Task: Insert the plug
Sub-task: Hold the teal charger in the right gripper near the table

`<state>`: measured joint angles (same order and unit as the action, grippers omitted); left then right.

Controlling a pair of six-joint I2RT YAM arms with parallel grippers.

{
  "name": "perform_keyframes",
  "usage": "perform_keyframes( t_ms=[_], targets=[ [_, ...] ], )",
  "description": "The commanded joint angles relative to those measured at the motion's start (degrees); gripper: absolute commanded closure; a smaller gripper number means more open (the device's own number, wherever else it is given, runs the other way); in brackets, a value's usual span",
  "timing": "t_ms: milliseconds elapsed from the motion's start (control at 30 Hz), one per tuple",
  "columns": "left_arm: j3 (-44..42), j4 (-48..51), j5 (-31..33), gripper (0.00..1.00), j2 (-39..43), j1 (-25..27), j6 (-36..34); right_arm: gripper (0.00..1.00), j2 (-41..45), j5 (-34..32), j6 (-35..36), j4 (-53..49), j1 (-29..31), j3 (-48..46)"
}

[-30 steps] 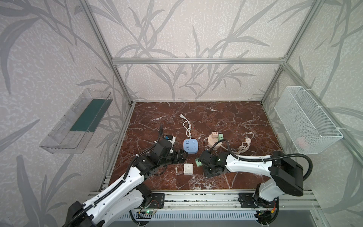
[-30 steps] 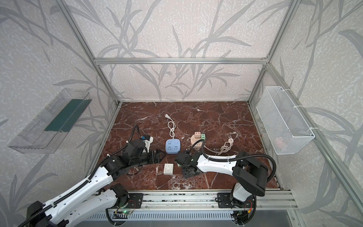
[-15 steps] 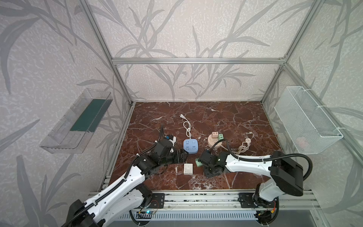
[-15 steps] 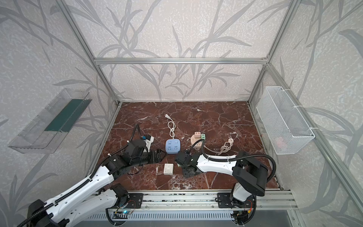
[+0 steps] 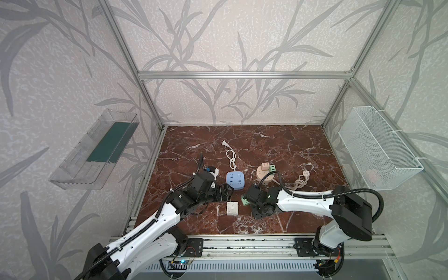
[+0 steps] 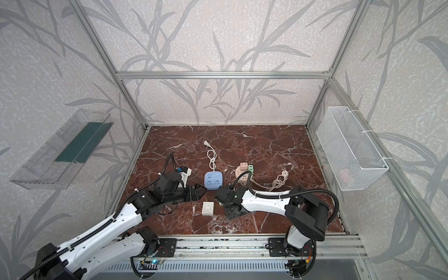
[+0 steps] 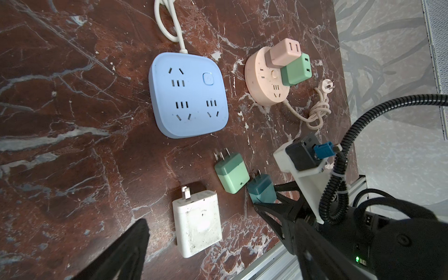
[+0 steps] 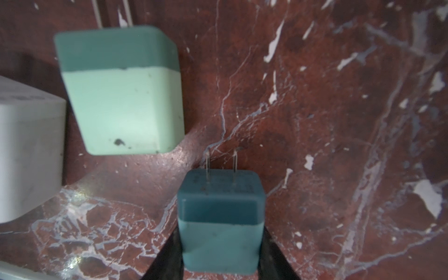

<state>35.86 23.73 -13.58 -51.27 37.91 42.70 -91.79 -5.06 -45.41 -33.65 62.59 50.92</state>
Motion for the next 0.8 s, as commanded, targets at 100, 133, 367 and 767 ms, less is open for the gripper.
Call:
perform_keyframes(
  t_ms=[100,133,367,767],
  targets=[
    [-0.3,-1.1,-0.3,0.09,-0.8,0.2,0.4,0.63,-2.4,-0.6,0.3,-1.6,0.2,1.1],
    [-0.3,-1.1,-0.2,0.09,-0.9,0.1,0.4,0.63,-2.6,-0.6,0.3,-1.7,0.2,1.3],
    [-0.3,-1.1,-0.1,0.09,-0.9,0.1,0.4,0.61,-3.2,-0.3,0.4,-1.7,0.1,1.5],
    [-0.2,-1.2,0.0,0.09,-0.8,0.2,0.5,0.58,-4.5,1.0,0.6,-1.5,-0.8,1.9]
  ],
)
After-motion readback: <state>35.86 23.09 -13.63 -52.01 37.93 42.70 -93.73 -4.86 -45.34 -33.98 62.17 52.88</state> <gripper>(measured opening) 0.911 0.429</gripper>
